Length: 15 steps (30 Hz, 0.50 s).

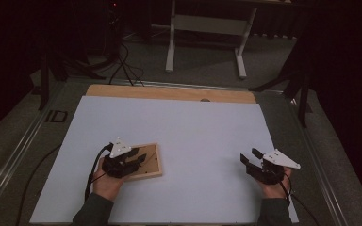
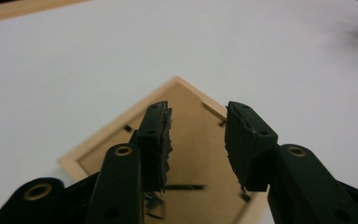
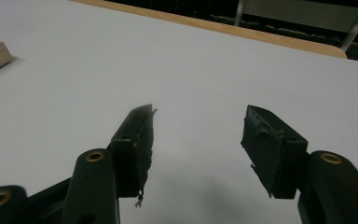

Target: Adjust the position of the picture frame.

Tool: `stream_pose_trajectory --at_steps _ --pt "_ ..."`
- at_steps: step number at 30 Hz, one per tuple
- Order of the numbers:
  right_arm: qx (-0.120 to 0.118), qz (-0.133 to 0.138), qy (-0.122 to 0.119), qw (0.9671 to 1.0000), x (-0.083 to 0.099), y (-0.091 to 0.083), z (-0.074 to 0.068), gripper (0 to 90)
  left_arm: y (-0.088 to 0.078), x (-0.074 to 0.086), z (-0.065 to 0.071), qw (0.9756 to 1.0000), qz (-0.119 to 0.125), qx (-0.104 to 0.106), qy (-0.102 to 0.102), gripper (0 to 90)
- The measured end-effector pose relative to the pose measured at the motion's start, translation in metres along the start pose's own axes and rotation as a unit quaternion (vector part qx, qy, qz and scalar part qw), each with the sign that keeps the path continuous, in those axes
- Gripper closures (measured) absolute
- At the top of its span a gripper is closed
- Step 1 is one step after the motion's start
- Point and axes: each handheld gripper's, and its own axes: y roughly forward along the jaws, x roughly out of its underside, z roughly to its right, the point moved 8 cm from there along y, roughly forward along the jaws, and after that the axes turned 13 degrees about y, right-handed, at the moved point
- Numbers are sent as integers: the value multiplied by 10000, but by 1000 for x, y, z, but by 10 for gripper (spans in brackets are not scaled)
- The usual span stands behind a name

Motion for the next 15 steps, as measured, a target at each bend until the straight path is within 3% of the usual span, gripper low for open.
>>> stream_pose_trajectory --at_steps 8,12,15 --pt "1 -5 8 10000 0 0 0 428 24 -4 36 9991 -248 192 271 564" --pt "-7 -3 2 10000 0 0 0 428 36 -3 49 9982 -384 93 449 521" --pt "-8 1 -1 10000 0 0 0 427 43 -1 54 9959 -513 -157 726 482"
